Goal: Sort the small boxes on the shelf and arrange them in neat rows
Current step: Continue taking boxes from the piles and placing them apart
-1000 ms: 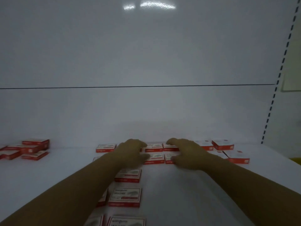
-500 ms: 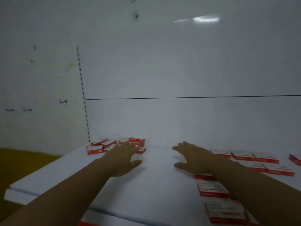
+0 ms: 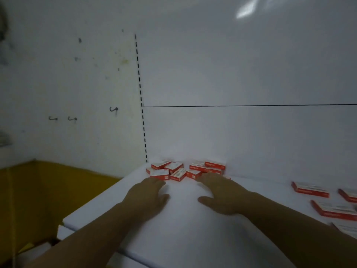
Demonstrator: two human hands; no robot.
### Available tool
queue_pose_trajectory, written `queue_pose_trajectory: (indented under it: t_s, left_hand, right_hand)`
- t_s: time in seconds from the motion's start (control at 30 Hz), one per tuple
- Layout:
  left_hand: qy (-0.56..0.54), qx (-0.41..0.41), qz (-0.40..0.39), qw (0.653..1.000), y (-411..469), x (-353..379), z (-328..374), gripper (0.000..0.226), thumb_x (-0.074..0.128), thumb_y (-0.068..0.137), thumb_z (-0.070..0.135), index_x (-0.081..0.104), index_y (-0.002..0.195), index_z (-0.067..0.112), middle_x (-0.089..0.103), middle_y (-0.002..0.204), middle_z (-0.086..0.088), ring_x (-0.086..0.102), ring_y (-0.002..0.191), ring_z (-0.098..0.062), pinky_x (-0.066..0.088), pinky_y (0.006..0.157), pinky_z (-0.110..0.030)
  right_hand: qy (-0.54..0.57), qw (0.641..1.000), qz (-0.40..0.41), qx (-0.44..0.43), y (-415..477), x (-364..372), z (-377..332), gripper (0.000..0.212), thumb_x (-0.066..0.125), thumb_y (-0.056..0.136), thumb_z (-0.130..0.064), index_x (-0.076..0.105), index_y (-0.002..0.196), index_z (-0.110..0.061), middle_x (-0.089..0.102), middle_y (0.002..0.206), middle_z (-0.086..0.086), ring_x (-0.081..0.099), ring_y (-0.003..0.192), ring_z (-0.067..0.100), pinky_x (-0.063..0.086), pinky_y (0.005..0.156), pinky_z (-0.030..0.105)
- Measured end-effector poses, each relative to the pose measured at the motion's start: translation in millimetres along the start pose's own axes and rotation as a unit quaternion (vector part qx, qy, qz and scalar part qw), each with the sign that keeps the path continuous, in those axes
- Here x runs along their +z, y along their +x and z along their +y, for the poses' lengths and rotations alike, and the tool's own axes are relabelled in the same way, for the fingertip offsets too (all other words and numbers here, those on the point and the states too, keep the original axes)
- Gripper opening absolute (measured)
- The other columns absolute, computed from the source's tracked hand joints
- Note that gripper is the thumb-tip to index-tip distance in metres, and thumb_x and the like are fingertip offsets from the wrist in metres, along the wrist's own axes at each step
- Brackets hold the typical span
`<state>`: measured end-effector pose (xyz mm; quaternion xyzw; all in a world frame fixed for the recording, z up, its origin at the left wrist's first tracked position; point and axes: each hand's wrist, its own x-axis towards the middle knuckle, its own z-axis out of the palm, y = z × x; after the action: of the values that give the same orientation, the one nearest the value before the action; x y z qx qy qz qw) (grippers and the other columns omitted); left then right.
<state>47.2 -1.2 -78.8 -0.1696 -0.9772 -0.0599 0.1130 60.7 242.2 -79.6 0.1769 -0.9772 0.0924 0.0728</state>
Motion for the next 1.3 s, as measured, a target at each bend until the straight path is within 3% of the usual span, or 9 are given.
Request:
queue_pose_trajectory:
  t_s: [0.2, 0.43, 0.57, 0.67, 0.8, 0.93, 1.03, 1.17, 1.3]
  left_hand:
    - [-0.037, -0.054, 0.044, 0.997, 24.8, -1.0, -42.5, 0.049, 0.047, 0.087, 0.049, 0.042, 0.132, 0.03, 0.045, 0.138, 0.008, 0.041, 0.123, -0.01, 0.034, 0.099, -0.026]
    - [-0.072, 0.021, 0.059, 0.995, 77.9, 10.9, -64.9, 0.047, 0.05, 0.085, 0.044, 0.046, 0.128, 0.024, 0.051, 0.123, -0.001, 0.045, 0.108, -0.015, 0.041, 0.088, -0.029]
    - [-0.058, 0.072, 0.066, 0.993, 104.8, 30.2, -72.5, 0.057, 0.05, 0.077, 0.054, 0.046, 0.126, 0.025, 0.049, 0.116, 0.0, 0.043, 0.103, -0.015, 0.042, 0.084, -0.029]
    - [-0.068, 0.082, 0.092, 0.99, 114.3, 42.6, -74.5, 0.059, 0.049, 0.076, 0.058, 0.047, 0.126, 0.026, 0.048, 0.114, 0.001, 0.041, 0.101, -0.014, 0.04, 0.085, -0.028]
    - [-0.071, 0.106, 0.094, 0.987, 118.7, 50.5, -76.1, 0.054, 0.046, 0.079, 0.057, 0.05, 0.124, 0.026, 0.047, 0.114, 0.001, 0.039, 0.101, -0.013, 0.035, 0.082, -0.027]
    - [-0.091, 0.116, 0.085, 0.985, 116.5, 48.5, -76.3, 0.051, 0.049, 0.081, 0.054, 0.05, 0.123, 0.025, 0.049, 0.119, 0.001, 0.041, 0.104, -0.013, 0.034, 0.083, -0.024]
    - [-0.125, 0.126, 0.065, 0.982, 115.8, 45.1, -76.4, 0.048, 0.056, 0.08, 0.051, 0.051, 0.12, 0.025, 0.052, 0.119, 0.002, 0.044, 0.104, -0.012, 0.035, 0.086, -0.023]
    - [-0.171, 0.125, 0.029, 0.977, 114.8, 42.5, -78.0, 0.049, 0.064, 0.077, 0.045, 0.051, 0.121, 0.027, 0.054, 0.125, 0.003, 0.047, 0.11, -0.013, 0.036, 0.093, -0.024]
    - [-0.189, 0.14, 0.04, 0.971, 112.3, 38.6, -76.5, 0.055, 0.065, 0.077, 0.047, 0.05, 0.126, 0.026, 0.053, 0.129, 0.001, 0.046, 0.114, -0.013, 0.034, 0.098, -0.024]
  right_hand:
    - [0.033, 0.999, 0.043, 0.004, 59.2, 18.2, -29.8, 0.06, 0.046, 0.09, -0.049, 0.026, 0.143, -0.03, 0.027, 0.152, -0.004, 0.024, 0.139, 0.017, 0.019, 0.113, 0.036]
    - [0.047, 0.989, 0.104, 0.092, 97.8, 32.3, -45.4, 0.05, 0.049, 0.09, -0.04, 0.037, 0.138, -0.031, 0.044, 0.138, -0.001, 0.049, 0.118, 0.017, 0.043, 0.098, 0.035]
    - [-0.01, 0.988, 0.113, 0.109, 106.5, 45.3, -53.4, 0.047, 0.045, 0.09, -0.042, 0.04, 0.136, -0.032, 0.04, 0.142, -0.002, 0.043, 0.124, 0.017, 0.04, 0.101, 0.038]
    - [-0.015, 0.986, 0.13, 0.1, 104.6, 49.8, -51.2, 0.04, 0.043, 0.09, -0.045, 0.052, 0.127, -0.032, 0.048, 0.135, -0.004, 0.045, 0.12, 0.013, 0.043, 0.097, 0.036]
    - [-0.046, 0.978, 0.172, 0.108, 100.3, 50.7, -50.9, 0.04, 0.047, 0.084, -0.056, 0.063, 0.11, -0.03, 0.057, 0.114, -0.01, 0.053, 0.098, 0.009, 0.048, 0.08, 0.029]
    - [-0.052, 0.97, 0.198, 0.129, 98.9, 49.5, -54.2, 0.03, 0.056, 0.081, -0.054, 0.062, 0.091, -0.026, 0.056, 0.099, -0.009, 0.052, 0.082, 0.009, 0.042, 0.066, 0.025]
    - [0.009, 0.968, 0.224, 0.112, 94.9, 47.7, -53.2, 0.019, 0.065, 0.081, -0.033, 0.063, 0.095, -0.02, 0.058, 0.104, -0.005, 0.055, 0.087, 0.011, 0.043, 0.068, 0.023]
    - [0.06, 0.968, 0.223, 0.096, 92.4, 46.4, -53.1, 0.027, 0.066, 0.079, -0.019, 0.061, 0.105, -0.022, 0.066, 0.101, -0.006, 0.054, 0.082, 0.001, 0.042, 0.07, 0.015]
    - [0.082, 0.967, 0.211, 0.117, 91.7, 45.7, -54.9, 0.039, 0.064, 0.075, -0.016, 0.056, 0.112, -0.023, 0.063, 0.103, -0.011, 0.056, 0.086, 0.002, 0.049, 0.074, 0.018]
